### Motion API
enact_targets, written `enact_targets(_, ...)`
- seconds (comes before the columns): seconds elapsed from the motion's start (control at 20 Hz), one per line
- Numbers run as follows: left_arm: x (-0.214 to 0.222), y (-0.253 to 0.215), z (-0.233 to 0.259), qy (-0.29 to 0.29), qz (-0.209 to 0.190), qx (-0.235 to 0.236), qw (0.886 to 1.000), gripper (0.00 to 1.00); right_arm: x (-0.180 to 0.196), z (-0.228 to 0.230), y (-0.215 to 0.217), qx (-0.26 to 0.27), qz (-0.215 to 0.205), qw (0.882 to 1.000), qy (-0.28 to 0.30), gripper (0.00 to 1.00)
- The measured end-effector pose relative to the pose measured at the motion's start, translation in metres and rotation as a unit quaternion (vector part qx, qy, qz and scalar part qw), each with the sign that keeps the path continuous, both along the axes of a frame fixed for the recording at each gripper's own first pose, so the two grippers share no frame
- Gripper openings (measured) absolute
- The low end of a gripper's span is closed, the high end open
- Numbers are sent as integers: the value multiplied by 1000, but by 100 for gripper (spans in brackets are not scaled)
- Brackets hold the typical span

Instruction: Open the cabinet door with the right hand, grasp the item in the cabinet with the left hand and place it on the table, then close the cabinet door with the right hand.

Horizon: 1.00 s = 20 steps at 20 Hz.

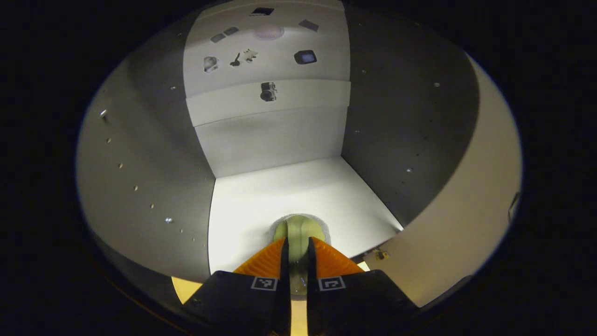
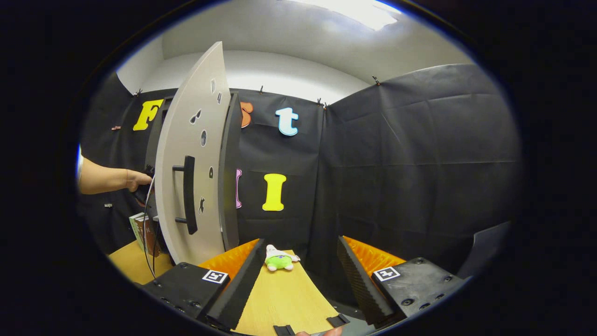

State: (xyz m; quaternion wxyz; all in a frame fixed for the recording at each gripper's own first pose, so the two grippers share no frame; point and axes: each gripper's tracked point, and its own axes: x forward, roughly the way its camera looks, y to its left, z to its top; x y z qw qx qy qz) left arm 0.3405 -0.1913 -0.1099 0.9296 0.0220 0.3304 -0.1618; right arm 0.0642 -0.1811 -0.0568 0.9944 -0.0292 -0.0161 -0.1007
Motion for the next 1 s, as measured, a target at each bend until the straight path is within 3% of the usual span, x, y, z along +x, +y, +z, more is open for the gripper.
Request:
enact_targets(0.2,-52,21,-4,-12,1,-24,1000,18,5,2,24,9,23,1000,-2,97)
enact_targets(0.4,-101,43,-26,-31,1,-11,999,18,9,5,43,16,39,999,-9,97)
enact_targets(0.65,-164,45,-81,-26,15,-20,999,17,14,4,58,28,50,998,-3,97)
enact_targets(1.0,-230,6,-191,7,5,-27,1000,17,15,2,54,44,37,998,5,97)
